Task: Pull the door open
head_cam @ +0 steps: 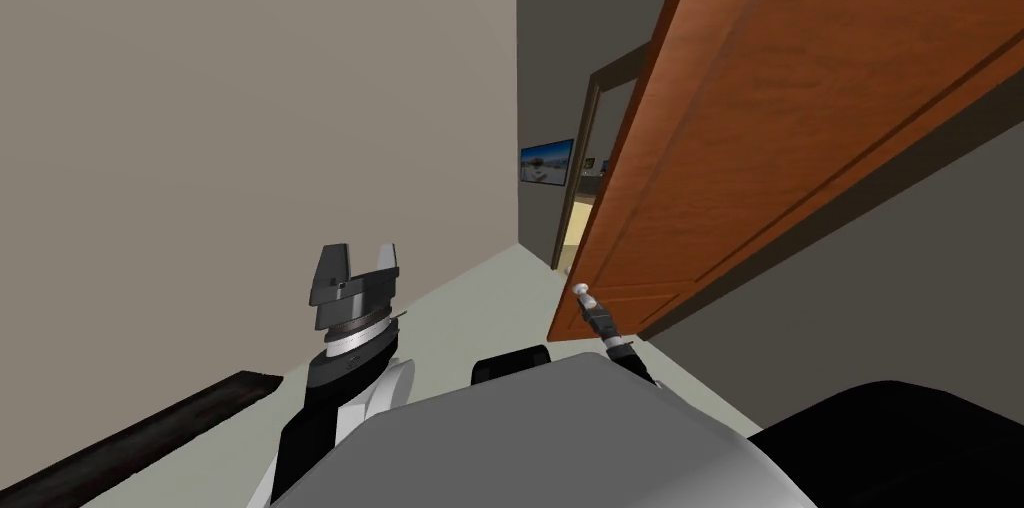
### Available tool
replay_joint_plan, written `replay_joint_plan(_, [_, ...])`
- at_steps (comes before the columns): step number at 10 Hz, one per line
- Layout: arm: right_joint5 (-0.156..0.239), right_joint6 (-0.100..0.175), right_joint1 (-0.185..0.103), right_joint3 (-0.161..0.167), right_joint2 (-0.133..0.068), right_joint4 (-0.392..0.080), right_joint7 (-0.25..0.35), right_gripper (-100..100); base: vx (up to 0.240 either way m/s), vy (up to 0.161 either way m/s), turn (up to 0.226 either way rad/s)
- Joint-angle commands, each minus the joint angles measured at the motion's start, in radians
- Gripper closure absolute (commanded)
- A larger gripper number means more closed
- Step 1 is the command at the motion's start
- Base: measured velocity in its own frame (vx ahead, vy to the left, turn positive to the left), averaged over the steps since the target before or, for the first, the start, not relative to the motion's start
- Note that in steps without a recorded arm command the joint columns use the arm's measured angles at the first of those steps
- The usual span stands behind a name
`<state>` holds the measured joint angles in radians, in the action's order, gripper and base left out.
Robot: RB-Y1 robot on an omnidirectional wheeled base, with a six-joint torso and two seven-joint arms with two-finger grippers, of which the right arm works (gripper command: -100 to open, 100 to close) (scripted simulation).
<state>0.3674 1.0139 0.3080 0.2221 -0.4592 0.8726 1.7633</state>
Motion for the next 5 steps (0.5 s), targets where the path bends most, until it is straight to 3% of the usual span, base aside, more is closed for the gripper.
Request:
replay_joint_plan(1, [-0.005, 0.02, 0.011, 0.008, -0.013, -0.002, 0.016, 100, -0.201, -0.013, 0.103])
replay_joint_plan(2, [-0.009, 0.033, 0.016, 0.014, -0.021, -0.006, 0.025, 100, -0.216, -0.023, 0.108])
replay_joint_plan(3, [-0.008, 0.022, 0.009, 0.011, -0.016, -0.007, 0.018, 100, -0.101, -0.015, 0.023])
replay_joint_plan(5, [-0.016, 0.047, 0.016, 0.022, -0.025, -0.022, 0.034, 100, -0.159, -0.046, 0.14])
